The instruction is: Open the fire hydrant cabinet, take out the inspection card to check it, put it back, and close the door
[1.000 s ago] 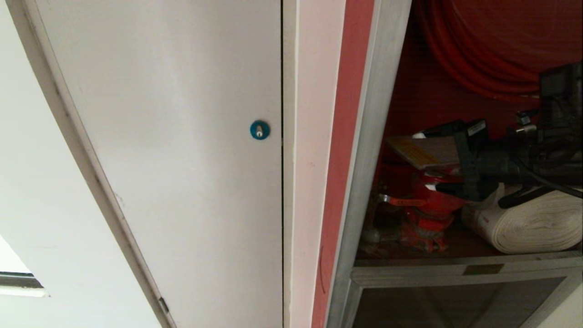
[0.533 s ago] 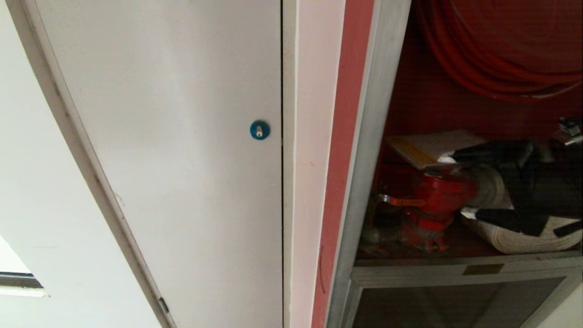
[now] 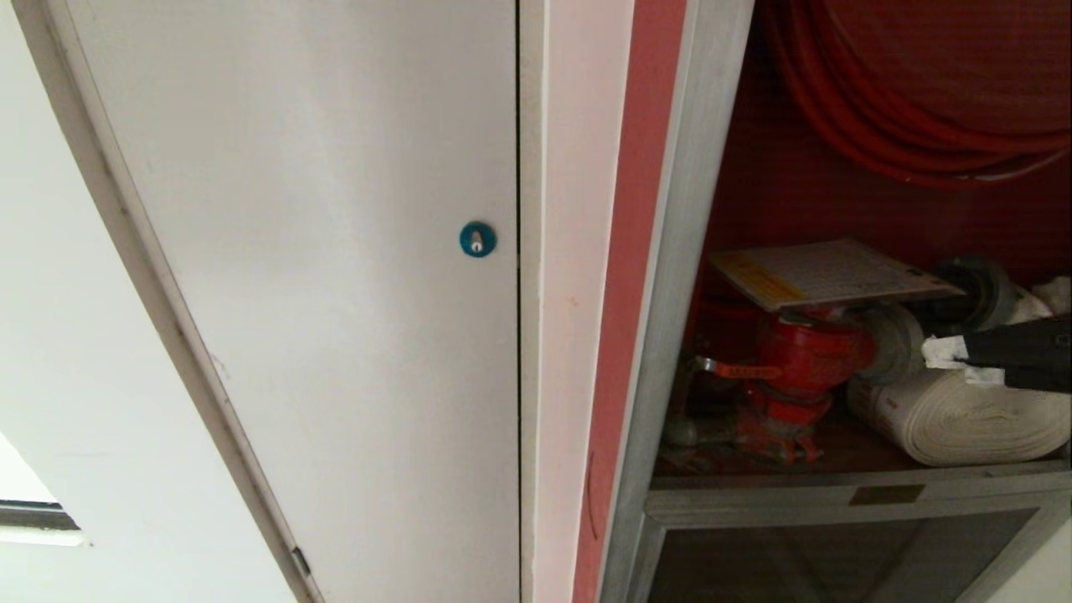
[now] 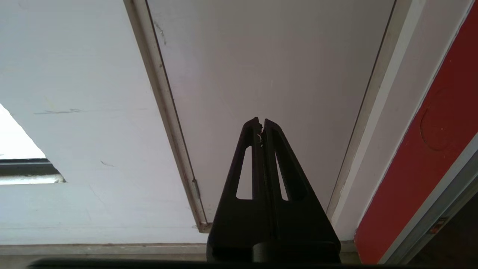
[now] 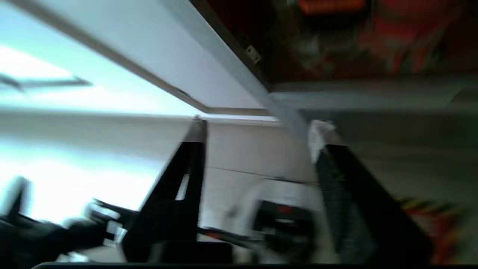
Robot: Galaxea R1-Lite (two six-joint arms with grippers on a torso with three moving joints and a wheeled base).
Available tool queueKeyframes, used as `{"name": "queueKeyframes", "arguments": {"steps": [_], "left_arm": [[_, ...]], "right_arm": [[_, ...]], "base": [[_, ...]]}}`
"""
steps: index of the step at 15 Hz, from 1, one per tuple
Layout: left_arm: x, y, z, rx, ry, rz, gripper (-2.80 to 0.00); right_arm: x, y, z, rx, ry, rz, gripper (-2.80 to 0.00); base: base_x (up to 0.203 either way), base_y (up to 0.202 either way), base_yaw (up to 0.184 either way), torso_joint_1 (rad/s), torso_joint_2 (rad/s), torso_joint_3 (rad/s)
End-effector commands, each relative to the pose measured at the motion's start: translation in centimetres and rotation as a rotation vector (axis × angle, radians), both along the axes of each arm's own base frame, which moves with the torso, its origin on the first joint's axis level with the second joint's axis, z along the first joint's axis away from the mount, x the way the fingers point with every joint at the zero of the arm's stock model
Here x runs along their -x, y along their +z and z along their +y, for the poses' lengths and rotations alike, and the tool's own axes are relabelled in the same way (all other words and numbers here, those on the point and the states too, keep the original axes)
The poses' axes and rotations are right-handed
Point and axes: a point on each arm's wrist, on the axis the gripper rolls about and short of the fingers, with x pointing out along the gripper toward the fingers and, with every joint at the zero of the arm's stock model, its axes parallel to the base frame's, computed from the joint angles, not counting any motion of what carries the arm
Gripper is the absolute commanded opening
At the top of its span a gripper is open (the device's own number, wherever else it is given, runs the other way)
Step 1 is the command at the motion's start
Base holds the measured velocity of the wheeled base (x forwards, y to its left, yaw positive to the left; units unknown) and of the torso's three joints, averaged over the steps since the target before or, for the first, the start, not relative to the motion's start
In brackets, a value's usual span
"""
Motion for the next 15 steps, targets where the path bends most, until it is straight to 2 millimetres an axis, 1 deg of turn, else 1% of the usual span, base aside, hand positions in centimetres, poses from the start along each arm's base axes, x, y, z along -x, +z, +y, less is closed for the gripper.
{"name": "queueKeyframes", "arguments": {"steps": [1, 3, 5, 8, 9, 11, 15], "left_arm": [[0.0, 0.0, 0.0, 0.0, 0.0, 0.002, -2.8], [0.0, 0.0, 0.0, 0.0, 0.0, 0.002, -2.8], [0.0, -0.1, 0.0, 0.0, 0.0, 0.003, -2.8], [0.0, 0.0, 0.0, 0.0, 0.0, 0.002, -2.8], [0.0, 0.0, 0.0, 0.0, 0.0, 0.002, -2.8], [0.0, -0.1, 0.0, 0.0, 0.001, 0.003, -2.8], [0.0, 0.0, 0.0, 0.0, 0.0, 0.002, -2.8]], "right_arm": [[-2.9, 0.2, 0.6, 0.078, 0.058, 0.04, -2.8], [-5.5, 0.4, 1.6, 0.16, 0.133, 0.108, -2.8], [-7.3, 0.7, 2.1, 0.267, 0.204, 0.154, -2.8], [-9.2, -0.4, 2.3, 0.502, 0.275, 0.234, -2.8], [-9.9, -0.9, 2.4, 0.535, 0.275, 0.247, -2.8], [-11.0, -1.2, 2.7, 0.549, 0.263, 0.224, -2.8], [-12.7, -1.5, 3.0, 0.545, 0.244, 0.171, -2.8]], "base": [[0.0, 0.0, 0.0, 0.0, 0.0, 0.0], [0.0, 0.0, 0.0, 0.0, 0.0, 0.0], [0.0, 0.0, 0.0, 0.0, 0.0, 0.0], [0.0, 0.0, 0.0, 0.0, 0.0, 0.0], [0.0, 0.0, 0.0, 0.0, 0.0, 0.0], [0.0, 0.0, 0.0, 0.0, 0.0, 0.0], [0.0, 0.0, 0.0, 0.0, 0.0, 0.0]]}}
